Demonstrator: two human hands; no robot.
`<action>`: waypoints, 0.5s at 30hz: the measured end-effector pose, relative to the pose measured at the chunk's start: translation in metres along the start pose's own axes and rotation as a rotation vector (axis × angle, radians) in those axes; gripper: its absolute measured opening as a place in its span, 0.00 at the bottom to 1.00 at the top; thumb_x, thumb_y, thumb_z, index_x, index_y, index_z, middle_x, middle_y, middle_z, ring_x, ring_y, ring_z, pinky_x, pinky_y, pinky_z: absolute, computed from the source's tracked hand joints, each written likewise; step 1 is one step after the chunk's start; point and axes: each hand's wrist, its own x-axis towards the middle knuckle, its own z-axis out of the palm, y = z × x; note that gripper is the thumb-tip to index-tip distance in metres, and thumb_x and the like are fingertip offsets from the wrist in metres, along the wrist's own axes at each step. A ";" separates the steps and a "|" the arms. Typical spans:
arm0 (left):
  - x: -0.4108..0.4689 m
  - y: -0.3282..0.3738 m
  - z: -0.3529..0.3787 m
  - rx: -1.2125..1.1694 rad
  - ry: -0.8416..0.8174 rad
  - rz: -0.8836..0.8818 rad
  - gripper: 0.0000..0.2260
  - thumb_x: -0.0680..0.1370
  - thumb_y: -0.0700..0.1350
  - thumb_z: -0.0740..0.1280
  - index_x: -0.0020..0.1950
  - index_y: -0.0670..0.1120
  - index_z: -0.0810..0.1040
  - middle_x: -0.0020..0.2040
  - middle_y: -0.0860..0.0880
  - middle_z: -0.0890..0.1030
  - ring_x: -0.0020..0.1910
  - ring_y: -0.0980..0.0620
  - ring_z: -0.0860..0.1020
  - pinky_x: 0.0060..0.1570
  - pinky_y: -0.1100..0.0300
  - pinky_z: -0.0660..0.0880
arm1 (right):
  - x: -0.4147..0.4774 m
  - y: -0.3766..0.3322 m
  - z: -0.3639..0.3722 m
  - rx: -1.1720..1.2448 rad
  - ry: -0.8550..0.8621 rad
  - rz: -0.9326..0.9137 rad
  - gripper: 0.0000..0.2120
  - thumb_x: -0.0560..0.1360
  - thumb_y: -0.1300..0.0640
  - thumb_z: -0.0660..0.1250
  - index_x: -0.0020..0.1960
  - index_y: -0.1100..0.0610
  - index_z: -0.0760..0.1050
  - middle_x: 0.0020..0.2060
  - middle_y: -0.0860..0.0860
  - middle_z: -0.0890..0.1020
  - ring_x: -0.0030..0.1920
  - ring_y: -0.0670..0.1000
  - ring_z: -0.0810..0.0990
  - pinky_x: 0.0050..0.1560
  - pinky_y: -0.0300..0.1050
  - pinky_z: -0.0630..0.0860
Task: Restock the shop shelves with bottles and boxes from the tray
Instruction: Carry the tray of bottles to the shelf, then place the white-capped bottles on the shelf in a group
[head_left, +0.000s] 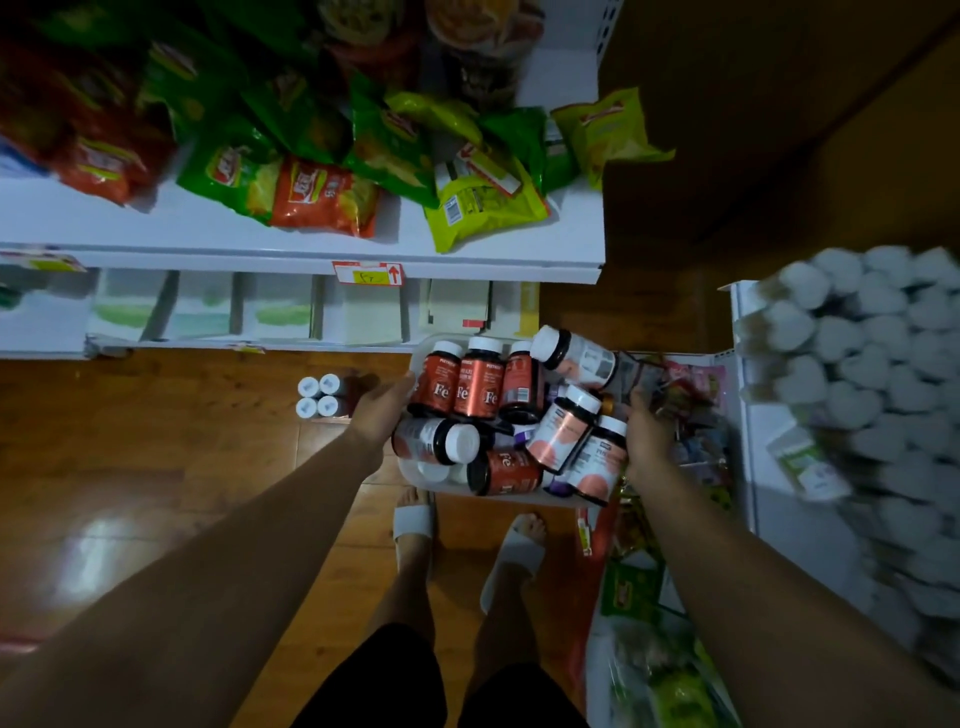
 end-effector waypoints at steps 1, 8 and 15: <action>-0.002 0.000 0.003 0.033 0.004 0.013 0.12 0.82 0.56 0.69 0.57 0.49 0.82 0.57 0.46 0.85 0.57 0.46 0.82 0.58 0.50 0.79 | 0.004 0.002 -0.002 -0.002 0.005 0.003 0.39 0.61 0.23 0.67 0.55 0.55 0.83 0.46 0.55 0.88 0.46 0.60 0.88 0.55 0.64 0.84; -0.001 -0.005 0.004 0.239 0.050 0.135 0.18 0.85 0.53 0.65 0.71 0.45 0.77 0.58 0.46 0.80 0.49 0.53 0.79 0.39 0.61 0.73 | -0.007 -0.005 -0.008 -0.105 -0.066 -0.035 0.26 0.73 0.34 0.69 0.55 0.55 0.84 0.49 0.56 0.88 0.49 0.60 0.87 0.57 0.64 0.83; -0.003 -0.018 -0.030 0.539 -0.072 0.254 0.42 0.71 0.79 0.65 0.73 0.50 0.75 0.65 0.48 0.82 0.60 0.48 0.83 0.55 0.48 0.84 | -0.040 -0.009 -0.015 -0.298 -0.125 -0.196 0.16 0.82 0.43 0.65 0.60 0.53 0.82 0.57 0.53 0.83 0.57 0.56 0.81 0.63 0.56 0.78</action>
